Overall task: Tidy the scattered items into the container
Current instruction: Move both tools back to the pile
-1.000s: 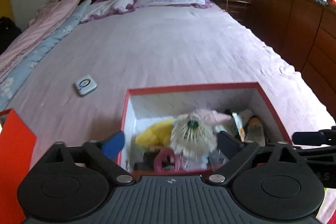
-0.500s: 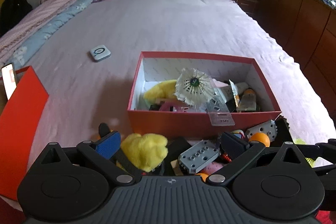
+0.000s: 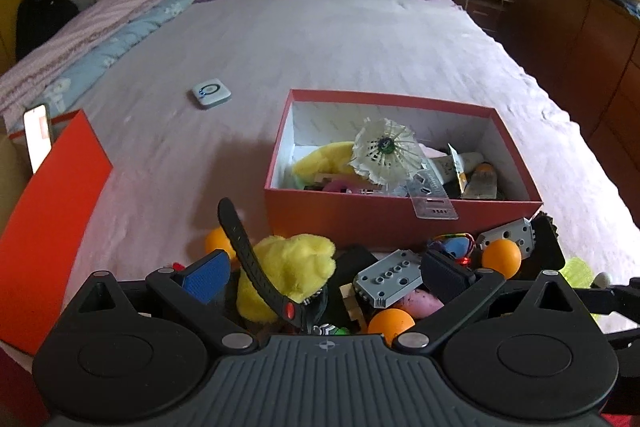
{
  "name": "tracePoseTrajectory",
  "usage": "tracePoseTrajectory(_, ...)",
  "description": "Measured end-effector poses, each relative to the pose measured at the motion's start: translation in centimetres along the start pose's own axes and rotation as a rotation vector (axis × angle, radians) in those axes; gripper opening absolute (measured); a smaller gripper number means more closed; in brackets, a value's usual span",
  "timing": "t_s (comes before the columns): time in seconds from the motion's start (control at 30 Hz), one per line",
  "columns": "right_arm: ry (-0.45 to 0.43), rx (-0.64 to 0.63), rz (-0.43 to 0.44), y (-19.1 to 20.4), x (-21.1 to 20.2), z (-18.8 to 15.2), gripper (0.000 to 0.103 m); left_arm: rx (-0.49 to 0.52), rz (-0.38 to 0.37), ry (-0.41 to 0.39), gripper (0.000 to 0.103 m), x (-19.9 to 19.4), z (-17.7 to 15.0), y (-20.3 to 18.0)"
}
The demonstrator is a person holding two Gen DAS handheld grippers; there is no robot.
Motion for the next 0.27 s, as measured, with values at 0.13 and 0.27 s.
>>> tracePoseTrajectory(0.13, -0.006, -0.008, 0.009, 0.23, -0.33, -0.12, 0.076, -0.004, -0.010, -0.020, 0.102, -0.39, -0.14, 0.14)
tracePoseTrajectory(0.27, -0.008, -0.003, 0.014, 0.21, -0.46, -0.17, 0.076, 0.013, -0.017, -0.027, 0.102, -0.68, -0.29, -0.23)
Point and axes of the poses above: each gripper's, at about its wrist camera, not at the fingertips, and x roughly the way its jaws point, y to its left, z to its top, the point moved 3 cm from there along x, roughly the way its jaws point, and after that the axes turned 4 degrees about -z, right-handed, at the moved point
